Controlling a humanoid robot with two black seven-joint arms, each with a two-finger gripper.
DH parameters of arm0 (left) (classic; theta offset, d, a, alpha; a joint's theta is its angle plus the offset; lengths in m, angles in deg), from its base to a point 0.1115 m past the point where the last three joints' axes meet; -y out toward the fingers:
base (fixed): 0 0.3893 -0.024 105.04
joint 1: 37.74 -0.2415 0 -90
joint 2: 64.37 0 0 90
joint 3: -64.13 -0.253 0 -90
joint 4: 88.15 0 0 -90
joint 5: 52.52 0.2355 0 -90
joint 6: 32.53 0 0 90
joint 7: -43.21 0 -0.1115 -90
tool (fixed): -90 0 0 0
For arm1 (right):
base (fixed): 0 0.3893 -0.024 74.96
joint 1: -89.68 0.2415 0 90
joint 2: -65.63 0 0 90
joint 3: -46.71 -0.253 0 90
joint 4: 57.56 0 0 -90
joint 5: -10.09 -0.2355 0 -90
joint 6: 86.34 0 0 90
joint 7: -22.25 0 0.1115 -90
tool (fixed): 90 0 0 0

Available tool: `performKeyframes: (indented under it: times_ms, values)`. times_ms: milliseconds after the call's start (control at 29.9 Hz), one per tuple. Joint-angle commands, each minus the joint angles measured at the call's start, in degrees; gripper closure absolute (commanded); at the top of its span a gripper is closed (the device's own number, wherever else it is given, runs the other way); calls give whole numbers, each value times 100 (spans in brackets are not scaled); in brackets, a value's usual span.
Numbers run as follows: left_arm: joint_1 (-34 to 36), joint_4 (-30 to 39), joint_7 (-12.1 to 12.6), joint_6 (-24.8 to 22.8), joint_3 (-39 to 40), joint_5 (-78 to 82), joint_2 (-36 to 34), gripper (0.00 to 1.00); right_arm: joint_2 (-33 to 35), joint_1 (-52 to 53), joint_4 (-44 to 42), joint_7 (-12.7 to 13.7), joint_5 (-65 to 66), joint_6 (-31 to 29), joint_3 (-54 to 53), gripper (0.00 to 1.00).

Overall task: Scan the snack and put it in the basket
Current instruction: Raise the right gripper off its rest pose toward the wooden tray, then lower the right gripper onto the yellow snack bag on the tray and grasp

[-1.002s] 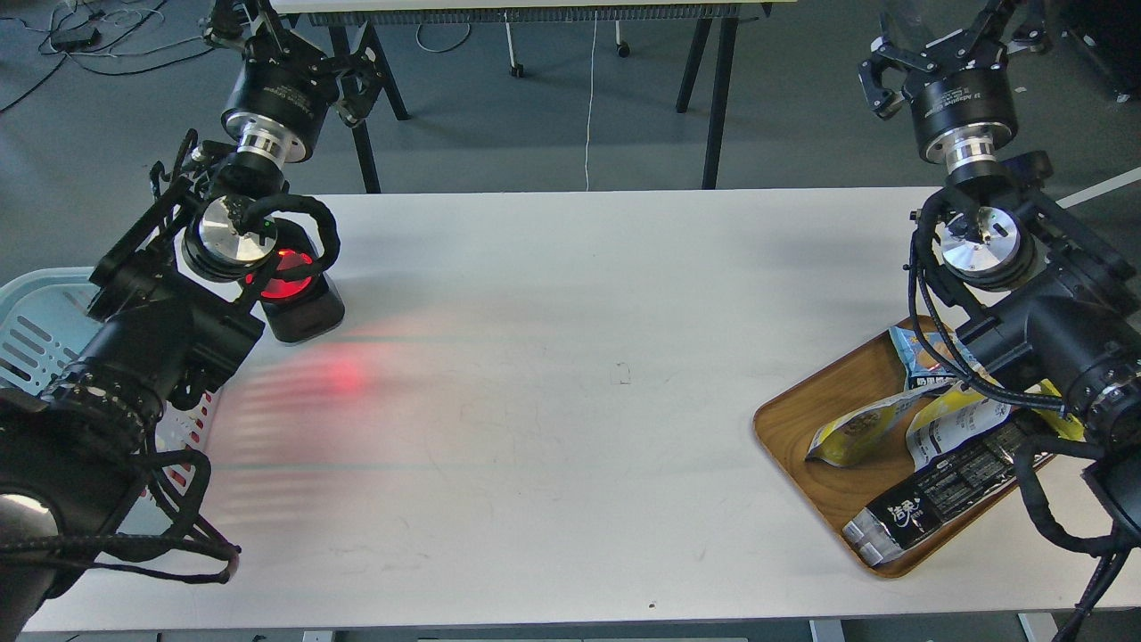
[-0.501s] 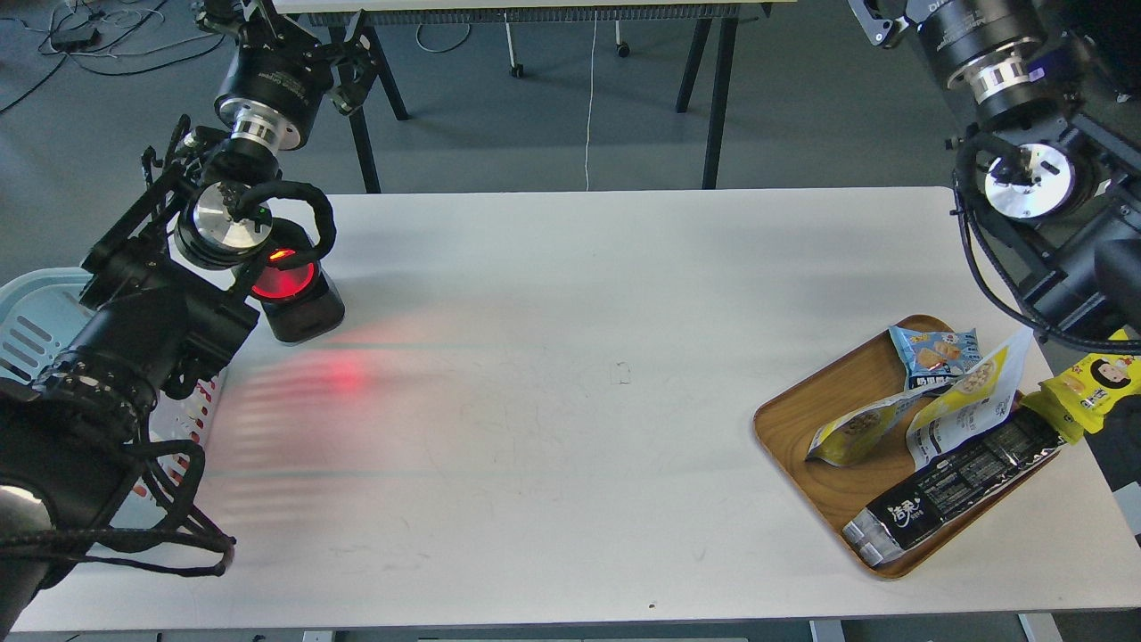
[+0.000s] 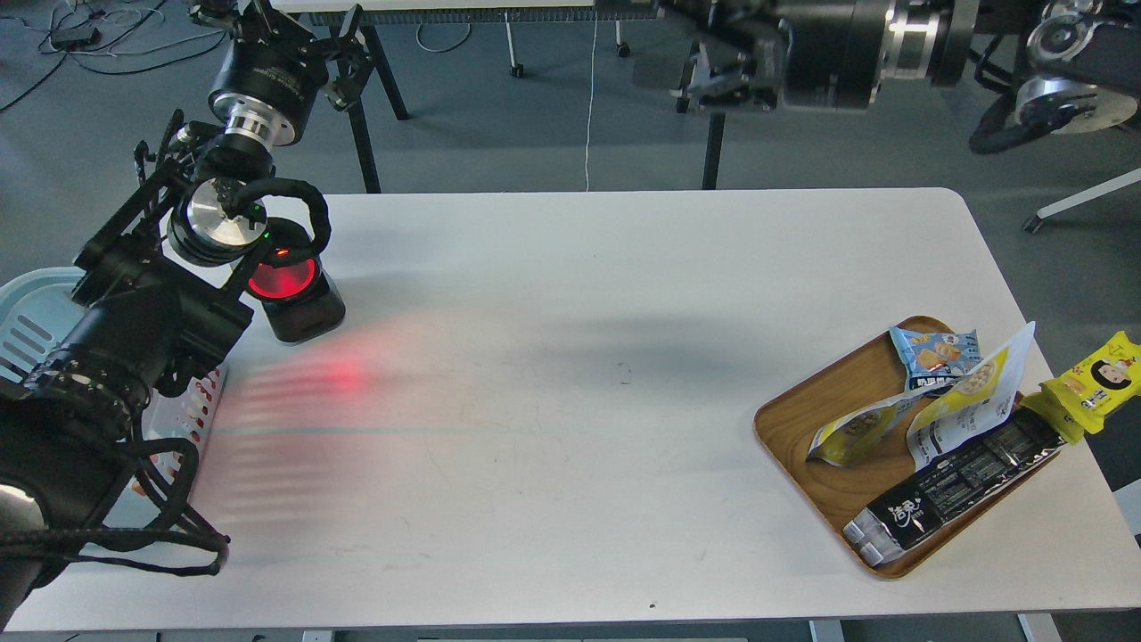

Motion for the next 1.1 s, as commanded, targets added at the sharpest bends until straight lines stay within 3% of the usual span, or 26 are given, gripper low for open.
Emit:
performKeyframes:
  times_ms: [0,134,468,835,1069]
  values:
    - [-1,-1,0,-51,12,-1,-12,0,-27,649,808,1,1272,374,906,1]
    - [-18,-1,0,-68,3,-1,-100,0,-132,1027,1424,1,2370,753,1548,1]
    - [-18,-1,0,-165,4,-1,-179,0,-115,1423,2057,1,4963,1455,2524,1]
    - [-36,-1,0,-192,3,-1,-223,0,122,1547,2119,1,7591,2317,3843,5]
    - [-53,-1,0,-192,3,-1,-214,0,421,1547,2216,1,8322,2502,4186,9]
